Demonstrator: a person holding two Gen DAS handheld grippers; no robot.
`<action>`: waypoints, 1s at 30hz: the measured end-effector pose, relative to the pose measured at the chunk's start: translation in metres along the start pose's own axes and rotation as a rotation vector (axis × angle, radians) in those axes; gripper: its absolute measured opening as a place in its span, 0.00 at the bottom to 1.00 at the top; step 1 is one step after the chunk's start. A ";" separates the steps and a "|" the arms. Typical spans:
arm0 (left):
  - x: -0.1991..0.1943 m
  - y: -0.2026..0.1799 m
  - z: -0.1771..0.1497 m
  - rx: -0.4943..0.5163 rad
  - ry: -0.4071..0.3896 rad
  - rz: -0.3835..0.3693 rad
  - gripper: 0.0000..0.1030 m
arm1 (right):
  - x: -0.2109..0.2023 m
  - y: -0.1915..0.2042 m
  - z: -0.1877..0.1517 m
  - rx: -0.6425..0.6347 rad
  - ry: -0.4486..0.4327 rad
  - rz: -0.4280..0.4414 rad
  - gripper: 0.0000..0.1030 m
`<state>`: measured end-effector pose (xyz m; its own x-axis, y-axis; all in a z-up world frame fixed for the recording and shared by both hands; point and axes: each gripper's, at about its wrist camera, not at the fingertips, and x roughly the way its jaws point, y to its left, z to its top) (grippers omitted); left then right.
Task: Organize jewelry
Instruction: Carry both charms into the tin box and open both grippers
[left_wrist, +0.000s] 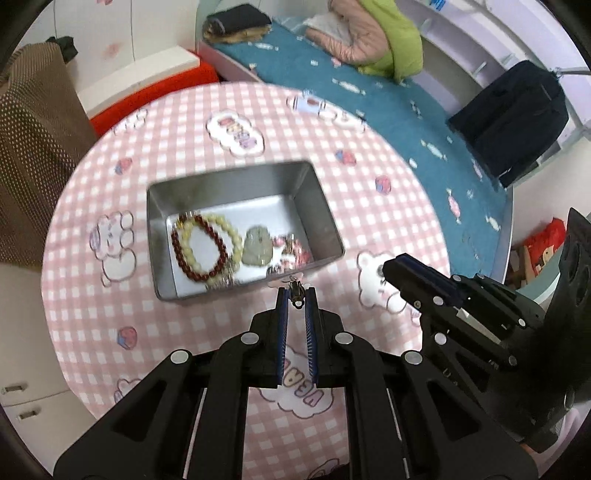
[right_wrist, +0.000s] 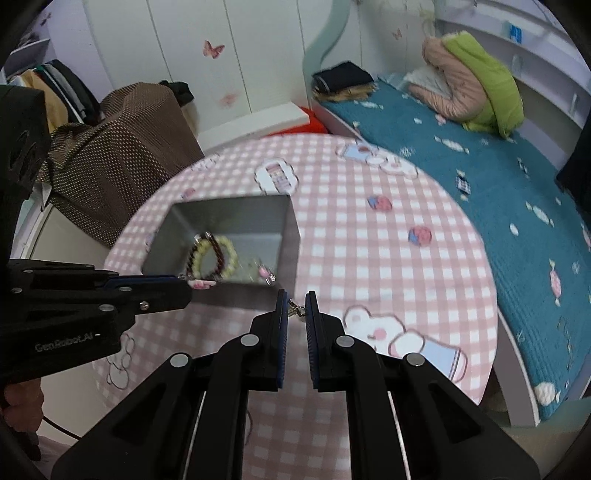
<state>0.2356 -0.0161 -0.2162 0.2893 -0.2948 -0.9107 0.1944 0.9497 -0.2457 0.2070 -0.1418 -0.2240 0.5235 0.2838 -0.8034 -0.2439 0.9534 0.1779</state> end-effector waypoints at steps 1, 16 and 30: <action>-0.003 0.000 0.002 0.000 -0.010 0.001 0.08 | -0.002 0.002 0.003 -0.005 -0.009 0.004 0.08; 0.005 0.022 0.032 -0.087 -0.025 0.017 0.09 | 0.019 0.024 0.040 -0.072 -0.028 0.055 0.08; 0.044 0.044 0.059 -0.140 0.032 0.008 0.09 | 0.063 0.024 0.059 -0.075 0.041 0.057 0.10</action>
<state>0.3122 0.0062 -0.2475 0.2597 -0.2860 -0.9224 0.0594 0.9581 -0.2803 0.2825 -0.0954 -0.2368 0.4736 0.3313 -0.8161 -0.3338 0.9249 0.1817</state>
